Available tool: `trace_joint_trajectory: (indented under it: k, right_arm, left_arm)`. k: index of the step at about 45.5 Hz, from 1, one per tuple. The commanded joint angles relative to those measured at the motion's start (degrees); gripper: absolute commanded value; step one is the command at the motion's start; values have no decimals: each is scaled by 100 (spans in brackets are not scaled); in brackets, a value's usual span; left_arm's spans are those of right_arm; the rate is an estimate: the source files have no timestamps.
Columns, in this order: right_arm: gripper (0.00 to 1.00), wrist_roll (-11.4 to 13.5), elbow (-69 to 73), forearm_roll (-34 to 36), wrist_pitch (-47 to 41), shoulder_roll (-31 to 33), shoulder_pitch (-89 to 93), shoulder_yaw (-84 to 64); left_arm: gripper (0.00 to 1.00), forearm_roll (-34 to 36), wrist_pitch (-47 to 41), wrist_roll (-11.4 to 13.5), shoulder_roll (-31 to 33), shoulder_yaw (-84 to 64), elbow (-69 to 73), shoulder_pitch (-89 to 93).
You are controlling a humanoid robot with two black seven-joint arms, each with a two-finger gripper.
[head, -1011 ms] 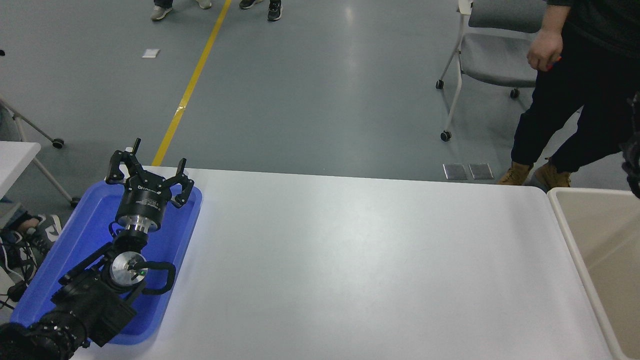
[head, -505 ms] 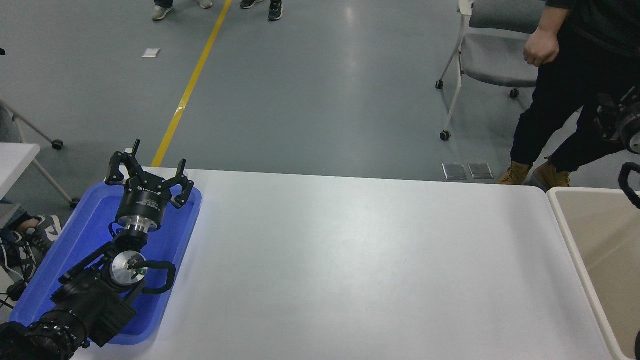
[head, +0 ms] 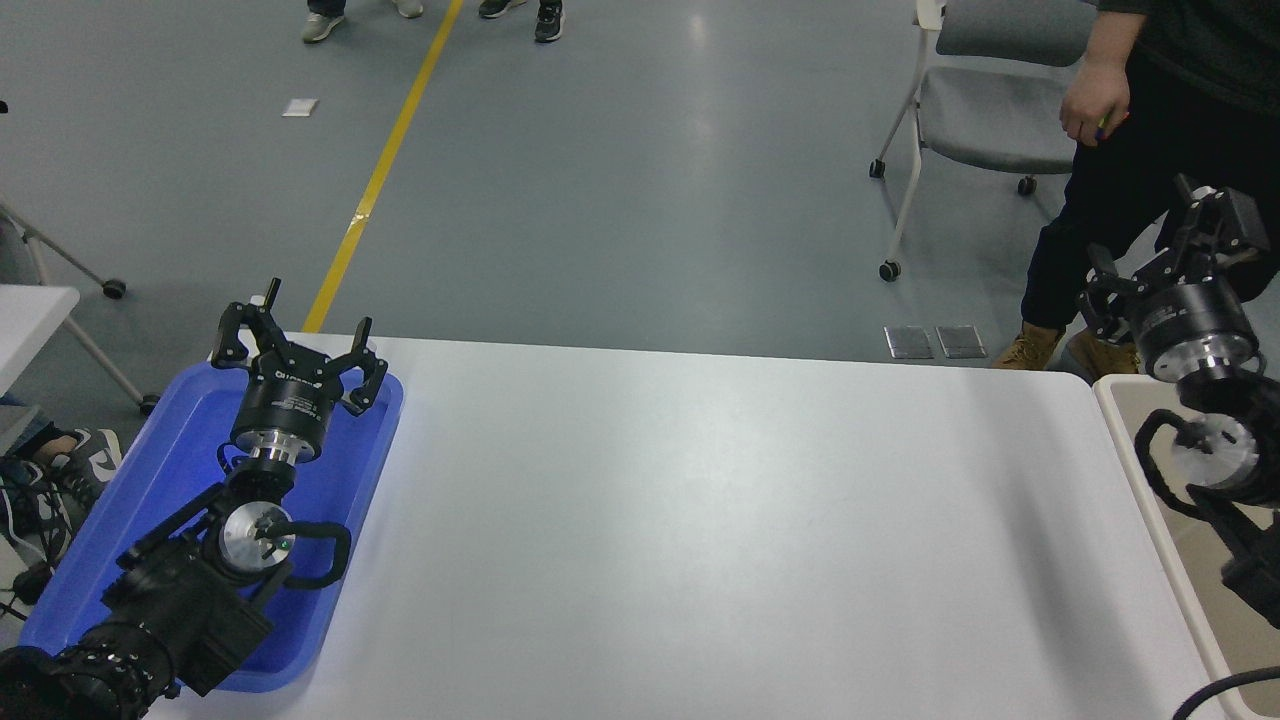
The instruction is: Pick up paper ball place in dustbin
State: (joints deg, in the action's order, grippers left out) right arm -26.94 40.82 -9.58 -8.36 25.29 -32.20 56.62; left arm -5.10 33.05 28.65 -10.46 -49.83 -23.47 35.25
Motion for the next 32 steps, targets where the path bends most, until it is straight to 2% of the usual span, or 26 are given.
trace_joint_trajectory:
  k: [1,32]
  right_arm:
    - [100,-321,-22,-18,-87,-543,495,139]
    - [100,-329,-13,-26,-87,-596,759,86]
  left_arm:
    - [100,0,-1,0,0,0,0,-1]
    - [100,0,-1,0,0,0,0,-1]
